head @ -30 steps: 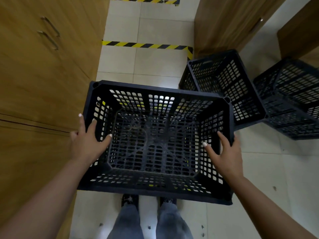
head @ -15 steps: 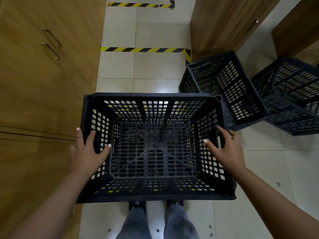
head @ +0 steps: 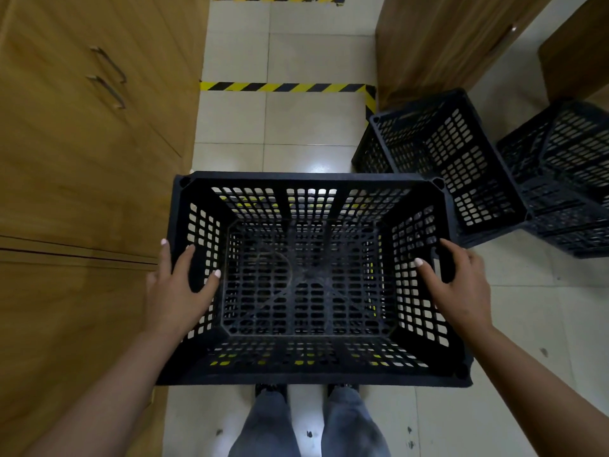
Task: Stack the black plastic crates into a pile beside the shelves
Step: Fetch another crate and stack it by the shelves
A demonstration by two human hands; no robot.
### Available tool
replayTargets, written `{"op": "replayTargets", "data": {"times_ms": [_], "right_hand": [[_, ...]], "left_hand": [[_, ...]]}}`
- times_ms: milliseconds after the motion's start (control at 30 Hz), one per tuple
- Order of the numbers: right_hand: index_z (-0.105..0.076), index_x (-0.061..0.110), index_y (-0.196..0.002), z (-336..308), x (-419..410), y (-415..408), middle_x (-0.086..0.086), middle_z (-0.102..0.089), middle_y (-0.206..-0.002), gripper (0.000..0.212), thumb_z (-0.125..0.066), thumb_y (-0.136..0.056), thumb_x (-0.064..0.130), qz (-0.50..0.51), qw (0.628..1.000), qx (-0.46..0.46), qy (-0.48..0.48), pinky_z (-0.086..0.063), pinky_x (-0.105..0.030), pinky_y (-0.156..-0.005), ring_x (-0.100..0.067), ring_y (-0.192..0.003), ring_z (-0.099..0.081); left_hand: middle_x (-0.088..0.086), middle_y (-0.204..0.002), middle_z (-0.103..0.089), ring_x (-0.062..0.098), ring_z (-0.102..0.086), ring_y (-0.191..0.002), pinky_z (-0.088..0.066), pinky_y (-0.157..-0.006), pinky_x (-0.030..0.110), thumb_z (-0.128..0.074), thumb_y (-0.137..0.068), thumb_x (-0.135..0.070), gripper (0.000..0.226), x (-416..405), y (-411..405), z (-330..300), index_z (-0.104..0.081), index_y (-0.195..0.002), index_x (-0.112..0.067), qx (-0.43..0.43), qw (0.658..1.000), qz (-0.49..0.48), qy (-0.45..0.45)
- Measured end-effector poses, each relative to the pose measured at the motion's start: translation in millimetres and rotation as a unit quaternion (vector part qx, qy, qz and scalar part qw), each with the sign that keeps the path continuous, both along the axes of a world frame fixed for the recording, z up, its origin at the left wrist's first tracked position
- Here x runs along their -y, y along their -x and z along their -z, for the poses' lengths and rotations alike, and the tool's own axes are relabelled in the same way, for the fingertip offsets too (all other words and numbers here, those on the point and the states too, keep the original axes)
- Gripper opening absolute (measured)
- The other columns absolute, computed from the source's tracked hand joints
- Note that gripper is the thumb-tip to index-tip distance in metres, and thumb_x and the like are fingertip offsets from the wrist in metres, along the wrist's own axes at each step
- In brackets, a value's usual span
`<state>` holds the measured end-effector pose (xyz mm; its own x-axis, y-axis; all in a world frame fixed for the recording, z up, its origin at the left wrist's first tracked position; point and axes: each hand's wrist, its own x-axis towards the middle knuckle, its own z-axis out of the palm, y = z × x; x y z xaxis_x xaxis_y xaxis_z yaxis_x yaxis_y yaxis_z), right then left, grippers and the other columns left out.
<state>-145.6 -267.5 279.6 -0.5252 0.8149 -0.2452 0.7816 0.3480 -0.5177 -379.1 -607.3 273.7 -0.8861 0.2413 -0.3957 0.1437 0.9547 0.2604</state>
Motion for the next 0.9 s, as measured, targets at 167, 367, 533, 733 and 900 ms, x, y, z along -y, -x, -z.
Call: {"op": "replayTargets", "data": {"times_ms": [167,367,533,733,900], "right_hand": [[-0.046,0.024,-0.136,-1.7,-6.2,5.4,-0.009,-0.045,-0.132,0.060,-0.063,-0.084,0.048,-0.010,1.000,-0.002,-0.010,-0.039,-0.032,-0.089,-0.023,-0.118,-0.049],[-0.045,0.025,-0.137,0.0,-3.3,-0.5,-0.010,-0.044,-0.133,0.059,-0.061,-0.085,0.049,-0.007,1.000,0.004,0.007,-0.042,-0.036,-0.091,-0.025,-0.118,-0.049],[-0.047,0.025,-0.134,-0.8,-1.9,-2.7,-0.009,-0.046,-0.132,0.055,-0.060,-0.086,0.048,0.012,1.000,-0.010,-0.008,-0.040,-0.035,-0.089,-0.024,-0.117,-0.050],[-0.046,0.024,-0.135,2.6,-2.5,1.0,-0.009,-0.043,-0.133,0.056,-0.060,-0.086,0.047,-0.017,1.000,0.003,0.006,-0.040,-0.036,-0.092,-0.025,-0.118,-0.049],[-0.034,0.022,-0.144,6.2,-2.5,1.7,-0.010,-0.034,-0.142,0.070,-0.061,-0.085,0.047,-0.027,0.999,0.028,0.018,-0.039,-0.040,-0.101,-0.026,-0.128,-0.041]], "left_hand": [[0.001,-0.161,-0.006,0.044,-0.028,-0.133,-0.034,-0.104,0.054,-0.054,-0.089,-0.051,0.072,-2.4,1.0,0.0,-0.026,-0.150,-0.026,-0.012,1.000,-0.018,-0.007],[0.000,-0.161,-0.007,0.046,-0.030,-0.131,-0.035,-0.103,0.055,-0.054,-0.088,-0.054,0.071,-1.0,1.1,0.8,-0.028,-0.149,-0.027,-0.018,1.000,-0.004,-0.006],[-0.001,-0.161,-0.008,0.044,-0.030,-0.132,-0.034,-0.104,0.054,-0.054,-0.088,-0.053,0.070,-0.5,0.3,-3.6,-0.028,-0.149,-0.028,-0.033,0.999,0.005,-0.014],[-0.004,-0.162,-0.001,0.042,-0.026,-0.135,-0.034,-0.105,0.053,-0.053,-0.088,-0.054,0.072,5.3,-1.8,0.1,-0.027,-0.149,-0.028,-0.009,1.000,0.012,0.003],[-0.005,-0.162,0.003,0.042,-0.027,-0.132,-0.036,-0.101,0.051,-0.053,-0.088,-0.054,0.073,7.4,-3.1,2.0,-0.026,-0.150,-0.027,0.001,1.000,0.016,0.018]]}}
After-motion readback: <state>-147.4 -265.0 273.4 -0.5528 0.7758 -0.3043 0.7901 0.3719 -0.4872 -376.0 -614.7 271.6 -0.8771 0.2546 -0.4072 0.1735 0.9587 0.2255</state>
